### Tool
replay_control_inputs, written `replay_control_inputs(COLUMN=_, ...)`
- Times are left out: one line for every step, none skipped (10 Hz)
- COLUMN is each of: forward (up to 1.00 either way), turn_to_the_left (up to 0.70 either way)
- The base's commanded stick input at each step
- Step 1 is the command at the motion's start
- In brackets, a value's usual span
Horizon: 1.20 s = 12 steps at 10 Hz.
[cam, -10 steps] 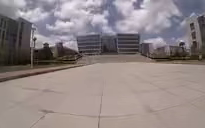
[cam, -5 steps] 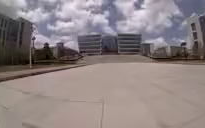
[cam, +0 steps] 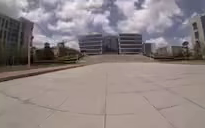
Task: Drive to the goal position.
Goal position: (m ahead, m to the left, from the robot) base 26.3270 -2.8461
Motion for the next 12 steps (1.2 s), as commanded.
replay_control_inputs(forward=0.70, turn_to_the_left=0.00)
replay_control_inputs(forward=0.70, turn_to_the_left=0.00)
replay_control_inputs(forward=0.70, turn_to_the_left=0.00)
replay_control_inputs(forward=0.70, turn_to_the_left=0.00)
replay_control_inputs(forward=0.70, turn_to_the_left=0.00)
replay_control_inputs(forward=0.70, turn_to_the_left=0.00)
replay_control_inputs(forward=0.70, turn_to_the_left=0.00)
replay_control_inputs(forward=0.70, turn_to_the_left=0.00)
replay_control_inputs(forward=0.70, turn_to_the_left=0.00)
replay_control_inputs(forward=0.70, turn_to_the_left=0.00)
replay_control_inputs(forward=0.70, turn_to_the_left=0.00)
replay_control_inputs(forward=0.70, turn_to_the_left=0.00)
